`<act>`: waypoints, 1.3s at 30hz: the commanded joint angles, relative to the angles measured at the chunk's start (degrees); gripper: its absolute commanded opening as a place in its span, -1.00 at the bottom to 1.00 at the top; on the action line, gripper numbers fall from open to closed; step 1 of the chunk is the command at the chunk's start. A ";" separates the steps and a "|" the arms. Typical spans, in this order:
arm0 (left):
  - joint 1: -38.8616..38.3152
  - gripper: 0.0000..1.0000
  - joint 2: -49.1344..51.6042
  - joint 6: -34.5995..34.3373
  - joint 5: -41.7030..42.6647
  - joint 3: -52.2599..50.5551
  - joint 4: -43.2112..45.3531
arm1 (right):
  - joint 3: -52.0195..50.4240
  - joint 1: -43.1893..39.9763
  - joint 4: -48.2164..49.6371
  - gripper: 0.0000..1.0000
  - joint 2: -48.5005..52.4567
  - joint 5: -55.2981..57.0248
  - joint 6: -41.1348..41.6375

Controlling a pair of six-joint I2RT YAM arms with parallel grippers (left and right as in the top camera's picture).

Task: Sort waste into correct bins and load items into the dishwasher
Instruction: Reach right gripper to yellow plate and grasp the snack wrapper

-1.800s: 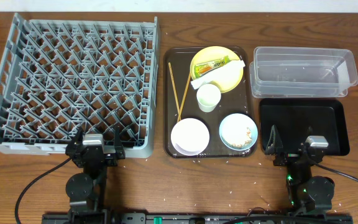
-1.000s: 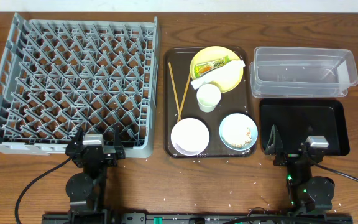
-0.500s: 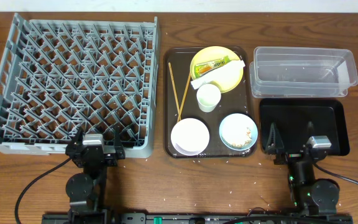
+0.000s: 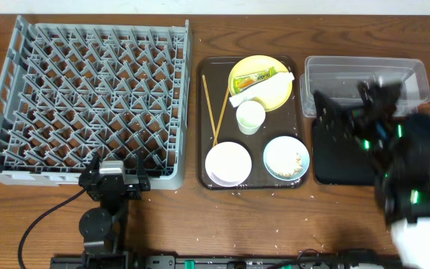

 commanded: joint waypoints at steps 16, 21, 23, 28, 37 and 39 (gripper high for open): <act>0.35 0.91 -0.42 0.17 0.57 -1.60 -0.74 | 48.06 12.57 -18.32 0.71 61.02 -11.72 5.11; 0.35 0.91 -0.42 0.17 0.57 -1.57 -0.74 | 48.02 16.24 -19.91 0.75 65.00 9.62 25.49; 0.35 0.91 -0.42 0.17 0.57 -1.60 -0.74 | 47.95 18.05 -20.11 0.87 65.79 17.84 30.86; 0.35 0.91 -0.42 0.17 0.57 -1.57 -0.74 | 47.89 21.92 -19.91 0.97 68.13 28.46 37.94; 0.35 0.91 -0.42 0.17 0.57 -1.57 -0.74 | 47.89 22.40 -17.38 0.89 74.38 31.28 41.68; 0.35 0.91 -0.42 0.17 0.57 -1.57 -0.74 | 47.89 22.29 -16.92 0.85 75.47 31.28 41.79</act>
